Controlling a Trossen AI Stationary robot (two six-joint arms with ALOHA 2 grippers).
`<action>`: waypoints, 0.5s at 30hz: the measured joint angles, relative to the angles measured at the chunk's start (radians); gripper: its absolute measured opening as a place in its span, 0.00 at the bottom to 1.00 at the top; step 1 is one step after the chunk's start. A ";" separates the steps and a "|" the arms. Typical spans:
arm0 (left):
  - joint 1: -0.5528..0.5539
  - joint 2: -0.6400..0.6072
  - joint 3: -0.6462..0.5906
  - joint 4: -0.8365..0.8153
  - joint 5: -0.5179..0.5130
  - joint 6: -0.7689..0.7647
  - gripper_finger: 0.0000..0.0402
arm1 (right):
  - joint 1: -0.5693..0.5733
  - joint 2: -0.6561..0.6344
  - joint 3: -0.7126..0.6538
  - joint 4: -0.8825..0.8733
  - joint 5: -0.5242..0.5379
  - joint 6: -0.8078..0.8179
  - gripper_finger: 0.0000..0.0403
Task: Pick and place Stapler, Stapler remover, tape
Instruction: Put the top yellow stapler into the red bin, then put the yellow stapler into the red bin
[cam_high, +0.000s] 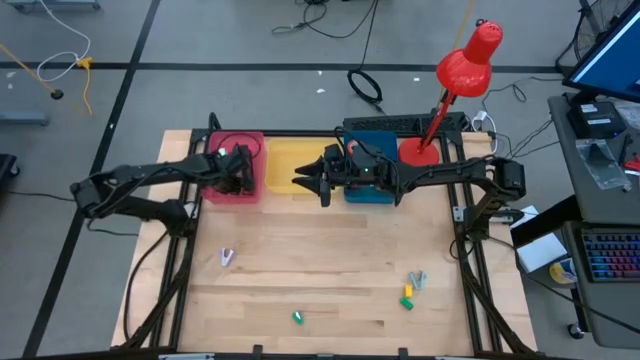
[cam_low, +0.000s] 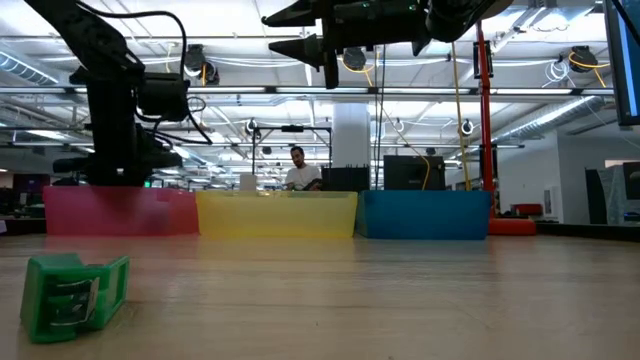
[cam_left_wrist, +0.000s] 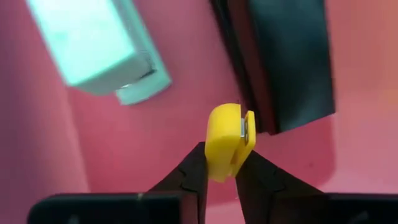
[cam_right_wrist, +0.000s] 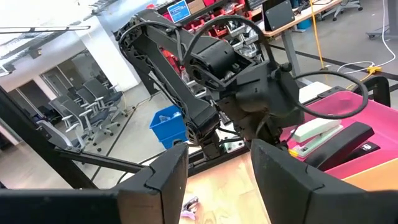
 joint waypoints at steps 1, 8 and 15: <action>0.006 0.004 0.000 0.008 0.013 0.003 0.17 | 0.000 0.000 0.000 0.000 0.000 0.000 0.41; 0.026 0.011 0.000 0.009 0.027 -0.005 0.30 | 0.000 0.000 0.000 0.000 0.000 0.000 0.42; 0.050 0.009 0.000 0.010 0.051 -0.001 0.43 | 0.002 0.000 0.000 0.000 -0.006 0.000 0.42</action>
